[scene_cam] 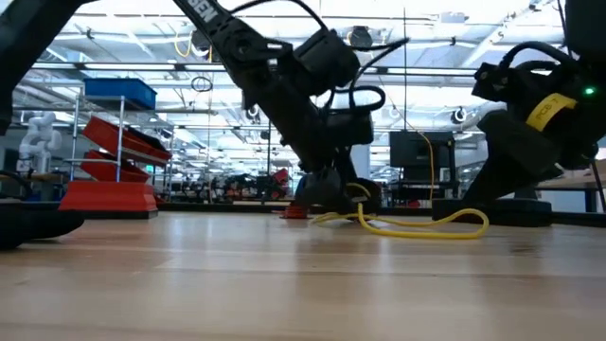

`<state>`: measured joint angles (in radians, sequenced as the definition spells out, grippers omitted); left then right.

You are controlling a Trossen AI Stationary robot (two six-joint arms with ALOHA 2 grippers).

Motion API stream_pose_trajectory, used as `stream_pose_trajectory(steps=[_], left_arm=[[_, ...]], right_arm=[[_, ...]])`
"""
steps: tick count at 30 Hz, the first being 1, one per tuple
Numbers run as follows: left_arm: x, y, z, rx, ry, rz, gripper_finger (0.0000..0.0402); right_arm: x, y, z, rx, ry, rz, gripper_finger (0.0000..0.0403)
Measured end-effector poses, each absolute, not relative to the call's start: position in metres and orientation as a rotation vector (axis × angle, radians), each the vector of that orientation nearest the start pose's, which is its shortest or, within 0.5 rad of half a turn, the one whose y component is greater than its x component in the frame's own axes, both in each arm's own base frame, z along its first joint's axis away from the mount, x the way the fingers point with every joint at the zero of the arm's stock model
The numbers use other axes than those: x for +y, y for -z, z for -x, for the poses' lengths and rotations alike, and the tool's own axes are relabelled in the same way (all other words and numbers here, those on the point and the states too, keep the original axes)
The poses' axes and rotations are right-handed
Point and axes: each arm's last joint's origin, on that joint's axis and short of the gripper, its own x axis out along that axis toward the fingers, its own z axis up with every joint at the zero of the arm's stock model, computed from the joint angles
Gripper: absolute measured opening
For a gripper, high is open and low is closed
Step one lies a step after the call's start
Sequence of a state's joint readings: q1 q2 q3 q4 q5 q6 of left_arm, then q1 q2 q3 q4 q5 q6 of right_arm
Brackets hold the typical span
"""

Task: Coil cords
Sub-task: Move the spool and yellow wire to the right

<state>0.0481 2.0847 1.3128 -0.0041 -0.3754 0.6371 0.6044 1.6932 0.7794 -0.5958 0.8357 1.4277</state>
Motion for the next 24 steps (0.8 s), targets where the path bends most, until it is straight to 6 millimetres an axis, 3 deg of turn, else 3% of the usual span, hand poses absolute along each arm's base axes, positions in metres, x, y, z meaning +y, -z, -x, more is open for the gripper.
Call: stream_pose_trajectory(steps=[12, 15, 19, 24], left_arm=[[0.004, -0.168, -0.419, 0.931, -0.166, -0.771, 0.0334], [-0.001, -0.178, -0.413, 0.933, -0.167, -0.722, 0.0334], [-0.007, -0.187, -0.404, 0.956, -0.167, -0.618, 0.0334], [-0.012, -0.187, -0.392, 1.04, -0.176, -0.53, 0.0334]], right_arm=[[0.117, -0.087, -0.203, 0.593, 0.8, -0.486, 0.0114], [0.115, -0.085, -0.202, 0.584, 0.792, -0.481, 0.0086], [0.111, -0.085, -0.205, 0.594, 0.794, -0.439, 0.0018], [0.097, -0.085, -0.213, 0.612, 0.832, -0.409, 0.0006]])
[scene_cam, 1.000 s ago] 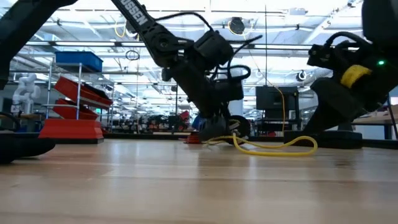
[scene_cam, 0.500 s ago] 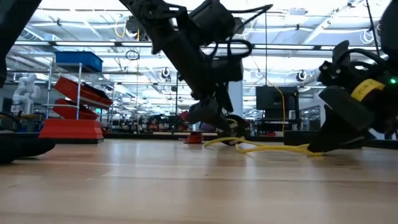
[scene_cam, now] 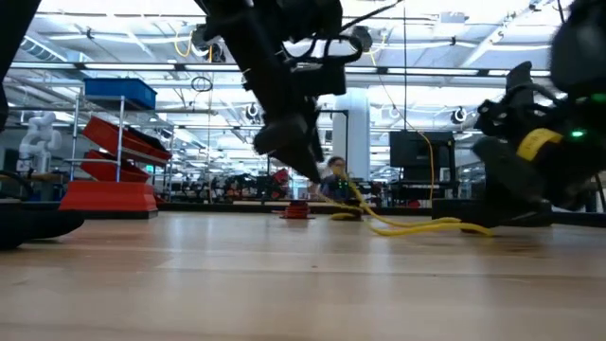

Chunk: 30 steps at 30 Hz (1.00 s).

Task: Coil cords
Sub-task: Move the spool and yellow wire to the right

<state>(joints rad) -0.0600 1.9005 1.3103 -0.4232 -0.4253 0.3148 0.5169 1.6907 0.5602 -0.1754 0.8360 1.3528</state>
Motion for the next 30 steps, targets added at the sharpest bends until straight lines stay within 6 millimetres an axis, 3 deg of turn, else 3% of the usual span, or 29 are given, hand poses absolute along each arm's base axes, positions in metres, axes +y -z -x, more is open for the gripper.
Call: stream_pose_trajectory(steps=[13, 21, 30], left_arm=[[-0.032, -0.137, -0.357, 1.141, -0.157, -0.469, 0.0334], [-0.047, -0.134, -0.34, 1.026, -0.173, -0.434, 0.0334], [-0.047, -0.137, -0.326, 0.929, -0.195, -0.394, 0.0334]], right_arm=[[0.025, -0.087, -0.239, 0.693, 0.976, -0.201, 0.0001], [-0.035, -0.092, -0.252, 0.731, 1.032, -0.122, 0.0], [-0.105, -0.102, -0.251, 0.686, 1.053, -0.131, 0.0]])
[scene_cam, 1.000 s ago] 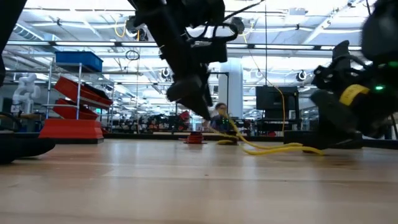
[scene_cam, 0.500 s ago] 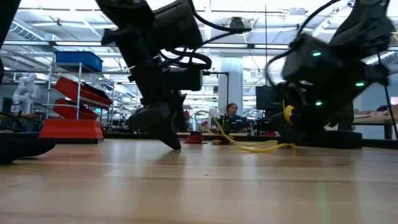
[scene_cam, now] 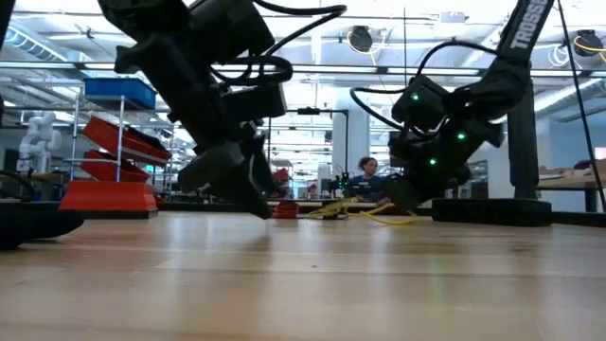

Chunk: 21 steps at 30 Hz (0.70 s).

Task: Coil cords
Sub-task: Move the spool and yellow wire to the right

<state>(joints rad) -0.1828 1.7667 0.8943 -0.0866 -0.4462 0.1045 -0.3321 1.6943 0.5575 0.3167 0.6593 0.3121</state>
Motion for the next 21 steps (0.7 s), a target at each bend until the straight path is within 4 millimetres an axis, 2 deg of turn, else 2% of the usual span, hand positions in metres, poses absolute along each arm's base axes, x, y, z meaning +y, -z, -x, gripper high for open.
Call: stream_pose_trajectory(steps=[6, 11, 15, 21], left_arm=[[-0.046, -0.129, -0.319, 0.947, -0.234, -0.374, 0.0334], [-0.043, -0.128, -0.317, 0.937, -0.33, -0.399, 0.0334], [-0.043, -0.13, -0.318, 0.907, -0.387, -0.355, 0.0334], [-0.05, -0.131, -0.317, 0.873, -0.42, -0.332, 0.0334]], right_arm=[[-0.139, -0.108, -0.243, 0.638, 1.063, -0.134, 0.0], [-0.153, -0.113, -0.24, 0.6, 1.091, -0.103, 0.0009], [-0.152, -0.119, -0.241, 0.597, 1.066, -0.048, 0.0048], [-0.138, -0.141, -0.241, 0.605, 0.997, 0.014, 0.0142]])
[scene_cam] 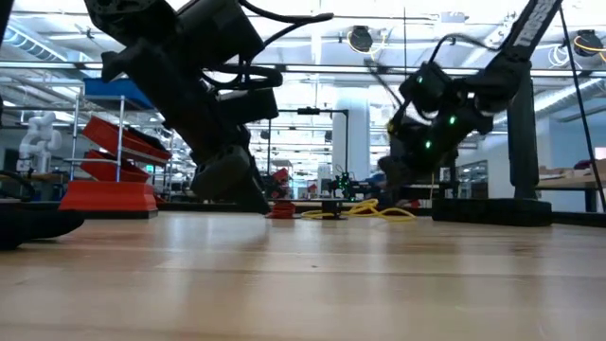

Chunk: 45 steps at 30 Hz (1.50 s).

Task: Coil cords
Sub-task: Move the spool and yellow wire to the right

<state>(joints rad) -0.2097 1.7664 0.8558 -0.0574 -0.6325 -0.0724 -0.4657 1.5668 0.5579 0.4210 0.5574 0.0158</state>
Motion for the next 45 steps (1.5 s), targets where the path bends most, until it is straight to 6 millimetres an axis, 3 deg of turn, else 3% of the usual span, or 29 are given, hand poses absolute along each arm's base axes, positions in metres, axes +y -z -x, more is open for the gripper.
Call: stream_pose_trajectory(steps=[6, 9, 14, 20, 26, 31, 36, 45], left_arm=[[-0.063, -0.134, -0.315, 0.803, -0.513, -0.393, 0.0334], [-0.069, -0.14, -0.318, 0.737, -0.552, -0.463, 0.0334], [-0.069, -0.164, -0.322, 0.647, -0.525, -0.545, 0.0334], [-0.044, -0.207, -0.308, 0.6, -0.561, -0.551, 0.0334], [-0.006, -0.23, -0.263, 0.455, -0.525, -0.434, 0.0334], [0.021, -0.22, -0.234, 0.36, -0.376, -0.338, 0.0334], [0.039, -0.198, -0.226, 0.38, -0.368, -0.229, 0.0334], [0.04, -0.16, -0.223, 0.303, -0.285, -0.128, 0.0334]], right_arm=[[-0.118, -0.17, -0.251, 0.457, 0.712, 0.032, 0.0193], [-0.108, -0.177, -0.259, 0.382, 0.544, 0.052, 0.0193], [-0.098, -0.178, -0.263, 0.371, 0.47, 0.074, 0.0178], [-0.09, -0.178, -0.266, 0.378, 0.436, 0.09, 0.0166], [-0.085, -0.176, -0.267, 0.392, 0.401, 0.093, 0.0164], [-0.076, -0.173, -0.272, 0.383, 0.289, 0.093, 0.0164], [-0.072, -0.163, -0.287, 0.343, 0.229, 0.144, 0.0164], [-0.088, -0.155, -0.351, 0.445, 0.191, 0.174, 0.0164]])
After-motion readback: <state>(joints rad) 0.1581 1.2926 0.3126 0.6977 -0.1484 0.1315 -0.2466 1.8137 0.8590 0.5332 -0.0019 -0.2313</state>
